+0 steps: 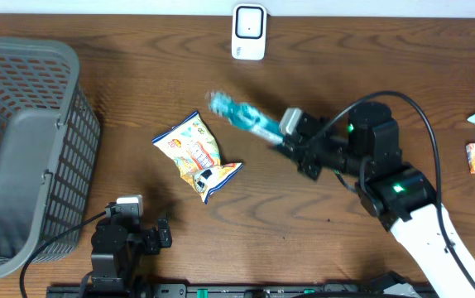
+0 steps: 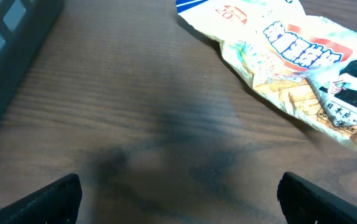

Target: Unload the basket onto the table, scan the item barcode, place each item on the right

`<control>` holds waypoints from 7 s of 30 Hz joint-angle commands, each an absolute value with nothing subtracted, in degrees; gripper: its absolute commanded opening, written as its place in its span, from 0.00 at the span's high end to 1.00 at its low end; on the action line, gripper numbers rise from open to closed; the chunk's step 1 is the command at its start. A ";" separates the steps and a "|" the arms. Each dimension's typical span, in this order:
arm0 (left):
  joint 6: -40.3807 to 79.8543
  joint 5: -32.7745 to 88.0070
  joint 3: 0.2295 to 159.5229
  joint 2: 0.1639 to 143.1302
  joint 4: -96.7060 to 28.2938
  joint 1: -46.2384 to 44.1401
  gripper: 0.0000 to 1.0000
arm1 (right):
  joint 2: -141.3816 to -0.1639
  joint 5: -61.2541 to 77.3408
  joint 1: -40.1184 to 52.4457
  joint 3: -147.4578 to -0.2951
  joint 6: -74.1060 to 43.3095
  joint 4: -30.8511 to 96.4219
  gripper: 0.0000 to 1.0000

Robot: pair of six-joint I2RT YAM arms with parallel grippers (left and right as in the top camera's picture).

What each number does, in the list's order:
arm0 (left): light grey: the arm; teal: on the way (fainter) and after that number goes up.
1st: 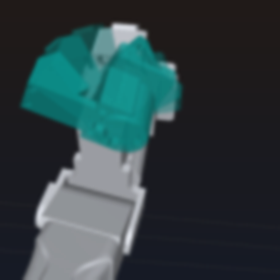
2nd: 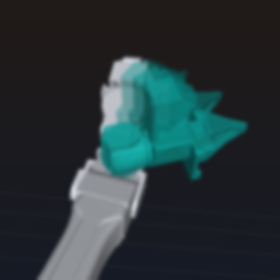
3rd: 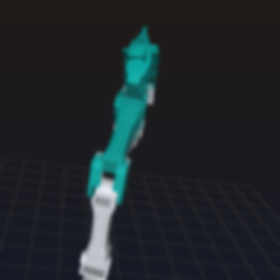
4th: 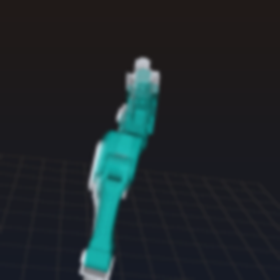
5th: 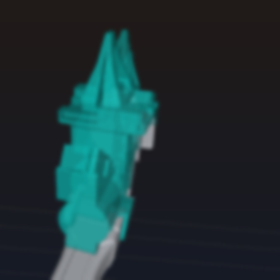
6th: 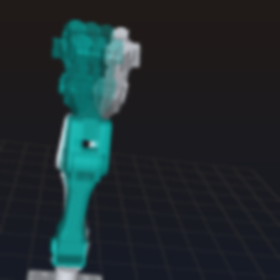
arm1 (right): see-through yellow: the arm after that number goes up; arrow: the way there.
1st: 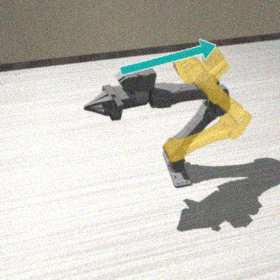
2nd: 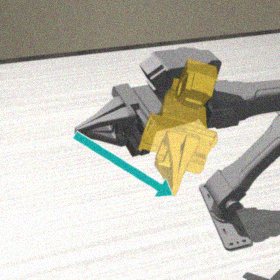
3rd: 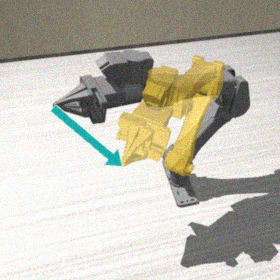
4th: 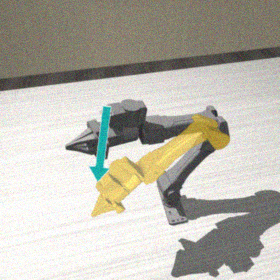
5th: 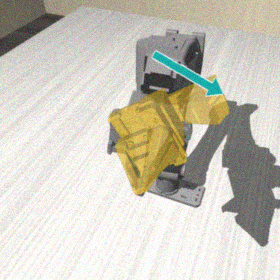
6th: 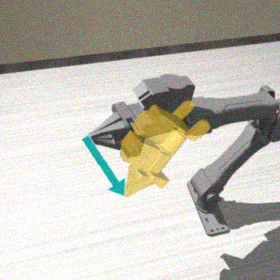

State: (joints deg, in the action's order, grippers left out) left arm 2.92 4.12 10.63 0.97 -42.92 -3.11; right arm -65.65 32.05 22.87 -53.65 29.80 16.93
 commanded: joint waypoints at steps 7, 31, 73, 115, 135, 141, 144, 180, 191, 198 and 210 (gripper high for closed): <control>2.37 3.38 10.35 0.82 -44.07 -3.31 0.02 | -80.82 16.01 23.92 -55.37 51.20 -5.98 0.99; 2.37 3.38 10.35 0.82 -44.07 -3.31 0.02 | -136.59 -3.22 21.02 -97.01 69.28 -35.24 0.99; 2.37 3.38 10.35 0.82 -44.07 -3.31 0.02 | -125.91 -23.03 -5.82 -109.67 47.20 30.74 0.99; 2.37 3.38 10.35 0.82 -44.07 -3.31 0.02 | -112.62 6.70 -21.82 -96.23 -2.66 37.30 0.01; 2.37 3.38 10.35 0.82 -44.07 -3.31 0.02 | -111.57 10.92 33.56 -96.20 -9.15 40.60 0.01; 2.37 3.38 10.35 0.82 -44.07 -3.31 0.02 | -116.77 -7.40 45.87 -96.20 -9.10 37.89 0.01; 2.37 3.38 10.35 0.82 -44.07 -3.31 0.02 | -120.81 -8.75 49.56 -96.20 -8.54 36.56 0.01; 2.37 3.38 10.35 0.82 -44.07 -3.31 0.02 | -128.25 0.91 51.90 -104.38 -12.25 59.72 0.80; 2.37 3.38 10.35 0.82 -44.07 -3.31 0.02 | -119.04 43.22 34.70 -108.64 17.17 78.83 0.99; 2.37 3.38 10.35 0.82 -44.07 -3.31 0.02 | -119.28 7.46 32.32 -102.17 5.08 64.77 0.97; 2.37 3.38 10.35 0.82 -44.07 -3.31 0.02 | -119.26 6.33 38.89 -92.64 2.70 53.01 0.99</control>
